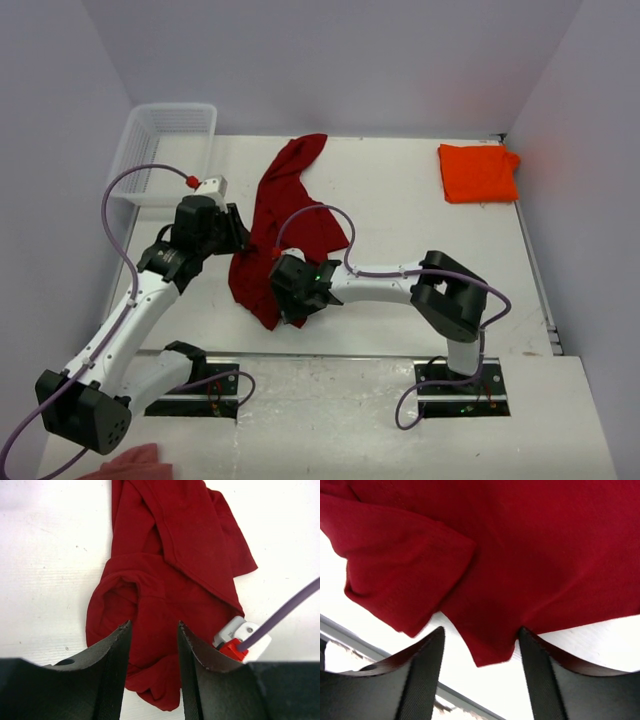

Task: Fold and stack the t-shirts
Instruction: Flatten out the tshirt

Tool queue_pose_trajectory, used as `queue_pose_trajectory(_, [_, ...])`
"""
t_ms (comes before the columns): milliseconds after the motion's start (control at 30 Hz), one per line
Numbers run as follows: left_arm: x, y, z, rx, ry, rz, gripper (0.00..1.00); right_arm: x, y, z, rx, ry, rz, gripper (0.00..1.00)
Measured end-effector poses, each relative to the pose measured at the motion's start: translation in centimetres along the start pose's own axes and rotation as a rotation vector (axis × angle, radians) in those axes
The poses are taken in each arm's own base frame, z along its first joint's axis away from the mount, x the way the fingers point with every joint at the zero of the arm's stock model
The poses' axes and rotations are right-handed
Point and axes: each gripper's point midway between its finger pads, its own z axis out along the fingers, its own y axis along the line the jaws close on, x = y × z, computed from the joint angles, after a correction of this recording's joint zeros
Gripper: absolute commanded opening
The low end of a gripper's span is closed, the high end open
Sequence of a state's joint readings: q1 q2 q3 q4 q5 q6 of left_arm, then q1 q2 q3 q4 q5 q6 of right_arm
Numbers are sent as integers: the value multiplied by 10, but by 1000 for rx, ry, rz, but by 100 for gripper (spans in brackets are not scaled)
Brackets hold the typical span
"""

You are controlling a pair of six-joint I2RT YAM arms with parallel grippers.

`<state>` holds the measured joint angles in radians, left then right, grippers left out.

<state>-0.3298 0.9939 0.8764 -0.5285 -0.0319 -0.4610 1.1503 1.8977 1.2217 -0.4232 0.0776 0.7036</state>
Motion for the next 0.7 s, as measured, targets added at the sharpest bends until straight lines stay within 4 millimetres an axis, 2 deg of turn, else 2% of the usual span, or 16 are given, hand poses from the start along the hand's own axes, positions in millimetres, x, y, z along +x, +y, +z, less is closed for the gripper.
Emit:
queue_pose_trajectory(167, [-5,-3,-14,23,-40,-1,46,0,7,5,17,-11,6,51])
queue_pose_trajectory(300, [-9,-7,-25,54,-71,-2,47,1,8,7,35,-30,27,35])
queue_pose_trajectory(367, [-7,-8,-27,64,-71,-2,48,2,8,7,45,-37,45,33])
queue_pose_trajectory(467, [-2,-10,-25,78,-51,0,48,4,6,6,73,-55,75,4])
queue_pose_trajectory(500, [0,-11,-23,87,-40,2,48,4,4,6,88,-60,88,0])
queue_pose_trajectory(567, [3,-14,-20,100,-18,7,48,4,0,4,118,-72,112,0])
queue_pose_trajectory(600, [6,-15,-18,108,-1,10,51,5,-3,3,141,-77,116,0])
queue_pose_trajectory(633, [10,-16,-15,114,17,13,60,4,-8,0,174,-80,114,0])
queue_pose_trajectory(700, [20,-16,-8,120,62,24,64,5,-24,-8,259,-78,97,0])
